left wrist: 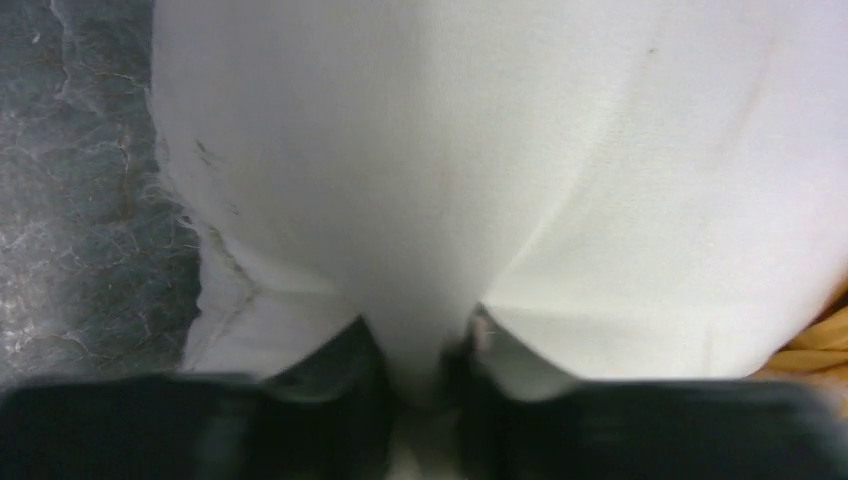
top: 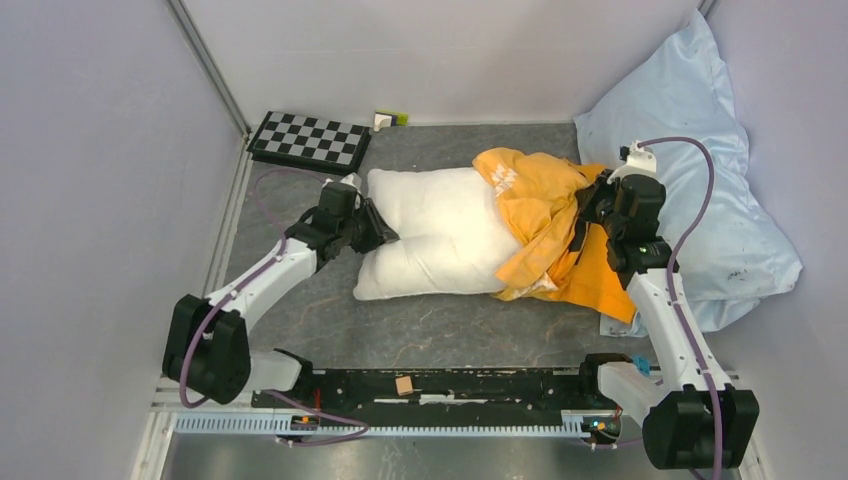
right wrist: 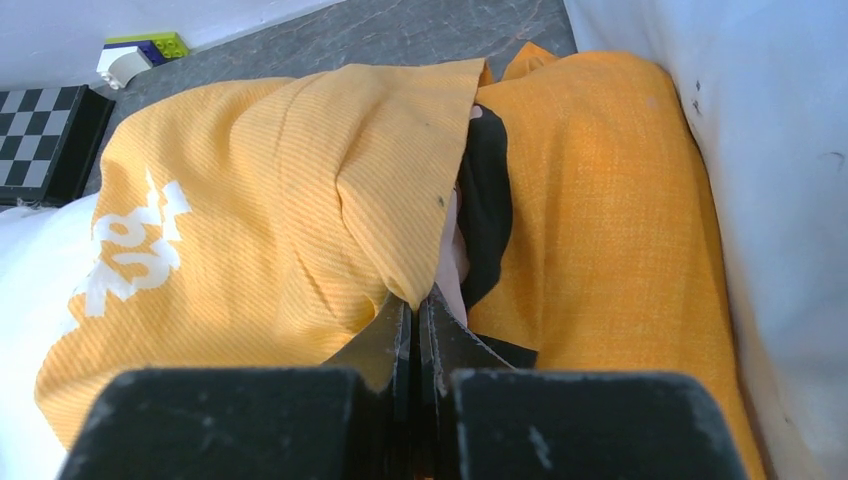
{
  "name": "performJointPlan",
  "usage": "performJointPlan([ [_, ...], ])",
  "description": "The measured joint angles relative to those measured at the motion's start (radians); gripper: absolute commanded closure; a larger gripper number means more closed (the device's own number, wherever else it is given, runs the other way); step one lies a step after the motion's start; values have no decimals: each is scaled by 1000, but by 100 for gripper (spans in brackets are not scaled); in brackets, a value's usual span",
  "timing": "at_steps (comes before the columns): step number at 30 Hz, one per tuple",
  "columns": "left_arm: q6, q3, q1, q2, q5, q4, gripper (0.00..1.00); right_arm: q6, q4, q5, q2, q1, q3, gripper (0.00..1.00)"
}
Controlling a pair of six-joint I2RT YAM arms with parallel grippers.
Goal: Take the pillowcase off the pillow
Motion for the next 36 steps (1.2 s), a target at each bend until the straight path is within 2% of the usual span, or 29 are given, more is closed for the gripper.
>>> performJointPlan([
  [2, -19, -35, 15, -36, -13, 49, 98, 0, -2, 7, 0, 0, 0, 100],
  [6, -41, -162, 127, -247, -11, 96, 98, 5, -27, 34, 0, 3, 0, 100],
  [15, -40, -126, 460, -519, 43, -143, 98, 149, -134, 74, -22, 53, -23, 100],
  [19, -41, -126, 569, -554, 127, -218, 98, 208, -177, 114, -27, 63, -23, 100],
  [26, -38, -124, 668, -572, 192, -319, 98, 283, -236, 164, -27, 69, -23, 99],
  [27, -32, -121, 679, -577, 200, -330, 98, 285, -235, 161, -31, 69, -23, 88],
  [29, -19, -110, 696, -578, 223, -342, 98, 239, -191, 112, -46, 65, -36, 54],
  [30, -13, -106, 703, -574, 231, -341, 98, 203, -156, 73, -55, 58, -47, 32],
  [31, -6, -103, 713, -570, 233, -335, 93, 169, -120, 25, -63, 47, -58, 5],
  [32, -1, -101, 723, -567, 231, -329, 65, 135, -82, -32, -65, 31, -66, 2],
  [34, 17, -96, 750, -562, 205, -316, 16, 77, 3, -129, -56, 0, -69, 2],
  [35, 20, -89, 759, -561, 186, -313, 1, 61, 38, -161, -51, -7, -69, 2],
  [36, 28, -81, 764, -562, 172, -307, 0, 51, 65, -185, -47, -9, -69, 2],
])
